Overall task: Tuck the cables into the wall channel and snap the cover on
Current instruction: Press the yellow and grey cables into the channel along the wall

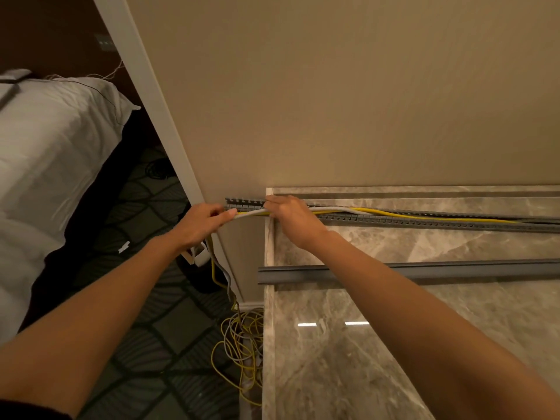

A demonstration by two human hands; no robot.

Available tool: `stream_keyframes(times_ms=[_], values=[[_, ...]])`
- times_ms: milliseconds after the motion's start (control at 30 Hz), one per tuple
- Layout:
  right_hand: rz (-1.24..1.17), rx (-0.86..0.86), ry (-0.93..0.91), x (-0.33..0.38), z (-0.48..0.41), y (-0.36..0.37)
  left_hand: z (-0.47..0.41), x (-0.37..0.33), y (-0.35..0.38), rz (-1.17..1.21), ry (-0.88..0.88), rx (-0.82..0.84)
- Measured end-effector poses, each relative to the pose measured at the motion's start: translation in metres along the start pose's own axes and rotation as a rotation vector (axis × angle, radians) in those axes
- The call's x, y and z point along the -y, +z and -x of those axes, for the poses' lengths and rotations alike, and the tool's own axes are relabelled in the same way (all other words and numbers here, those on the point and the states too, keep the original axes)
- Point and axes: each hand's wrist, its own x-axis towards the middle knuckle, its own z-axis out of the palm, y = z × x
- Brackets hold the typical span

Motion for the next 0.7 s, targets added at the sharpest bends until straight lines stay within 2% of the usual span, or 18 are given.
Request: stream_keyframes(times_ms=[100,267,400,567,700], values=[[0.006,0.016,-0.003,0.0,0.0,-0.001,0.001,0.003,-0.008,-0.097,0.092,-0.013],[0.045,0.036,0.023,0.002,0.002,-0.007,-0.005,-0.012,-0.017,-0.242,0.125,0.027],[0.041,0.031,0.052,0.004,0.004,-0.011,-0.013,-0.018,-0.027,-0.252,0.155,-0.035],[-0.013,0.026,0.048,0.0,0.004,-0.011,-0.017,-0.011,-0.019,-0.336,0.149,0.014],[-0.125,0.039,0.094,-0.005,0.003,-0.013,-0.02,-0.007,-0.015,-0.31,0.153,-0.017]])
